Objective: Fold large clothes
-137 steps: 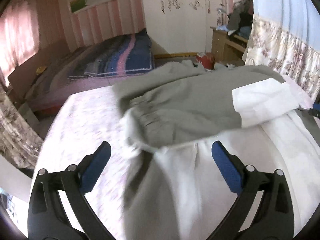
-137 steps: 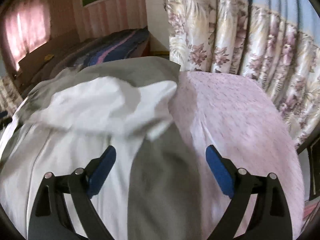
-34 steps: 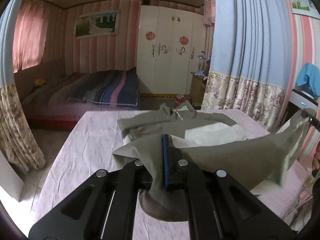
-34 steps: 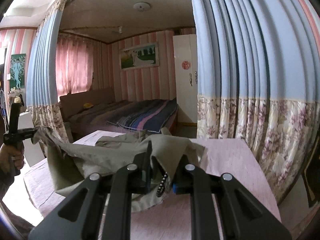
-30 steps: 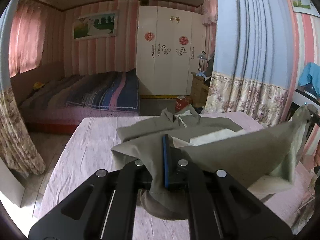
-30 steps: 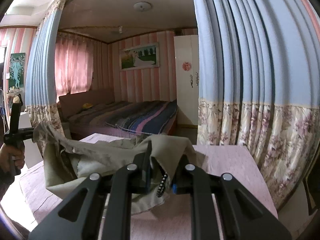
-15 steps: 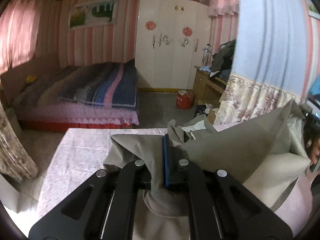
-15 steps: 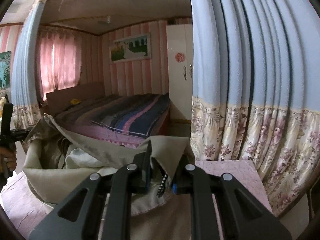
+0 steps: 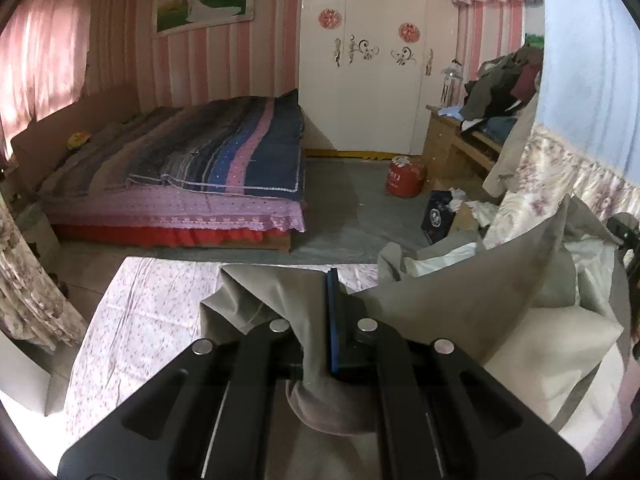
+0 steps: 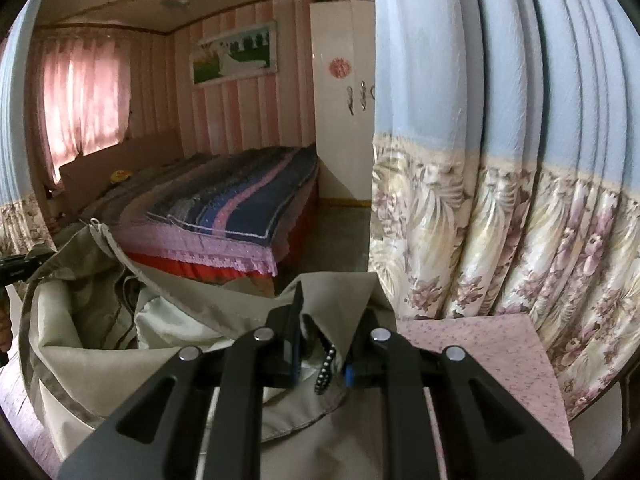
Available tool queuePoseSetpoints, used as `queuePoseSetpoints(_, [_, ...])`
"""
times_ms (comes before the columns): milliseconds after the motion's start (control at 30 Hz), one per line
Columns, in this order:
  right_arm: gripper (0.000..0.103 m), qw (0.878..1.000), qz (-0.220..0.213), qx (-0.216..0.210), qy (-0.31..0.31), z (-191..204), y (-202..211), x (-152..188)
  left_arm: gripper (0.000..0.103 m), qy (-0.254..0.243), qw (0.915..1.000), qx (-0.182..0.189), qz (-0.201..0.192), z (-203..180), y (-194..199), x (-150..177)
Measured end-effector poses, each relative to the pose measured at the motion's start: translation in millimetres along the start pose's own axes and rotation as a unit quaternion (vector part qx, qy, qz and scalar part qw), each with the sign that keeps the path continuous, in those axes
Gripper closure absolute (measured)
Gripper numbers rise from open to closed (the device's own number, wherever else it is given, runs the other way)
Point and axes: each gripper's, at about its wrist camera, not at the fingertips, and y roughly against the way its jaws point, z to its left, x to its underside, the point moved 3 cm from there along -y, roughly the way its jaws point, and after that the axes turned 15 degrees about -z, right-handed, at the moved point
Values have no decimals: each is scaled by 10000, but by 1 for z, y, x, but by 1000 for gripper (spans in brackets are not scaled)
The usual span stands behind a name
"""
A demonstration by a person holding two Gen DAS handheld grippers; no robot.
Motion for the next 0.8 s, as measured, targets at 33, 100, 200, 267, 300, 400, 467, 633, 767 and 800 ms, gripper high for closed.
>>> queuePoseSetpoints(33, [88,10000,48,15,1,0,-5,3,100,-17,10000,-25,34,-1,-8,1])
queuePoseSetpoints(100, [88,9998,168,66,-26,-3,-18,9,98,-44,9999,-75,110,0,-20,5])
queuePoseSetpoints(200, [81,9990,402,101,-140,-7,-33,18,95,-55,9995,-165,255,0,-34,11])
queuePoseSetpoints(267, [42,9987,436,181,-210,-11,-34,20,92,-39,9988,-197,437,0,-39,17])
queuePoseSetpoints(300, [33,9988,354,235,-233,-13,-30,17,88,-47,9985,-191,505,-1,-41,18])
queuePoseSetpoints(400, [23,9992,134,278,-271,-16,-15,6,52,-112,9986,-117,497,-5,-32,18])
queuePoseSetpoints(467, [23,9992,-7,288,-274,-16,-1,-3,6,-200,9989,-347,246,-2,-18,11])
queuePoseSetpoints(633, [23,9998,-99,158,-75,-2,38,-10,3,-181,9986,-425,-269,5,31,-10])
queuePoseSetpoints(767, [20,9999,93,23,-48,16,68,8,3,-249,9993,-272,-26,-2,53,15])
queuePoseSetpoints(800, [20,9998,217,-24,-45,24,74,18,3,-271,9994,-211,108,-8,57,27])
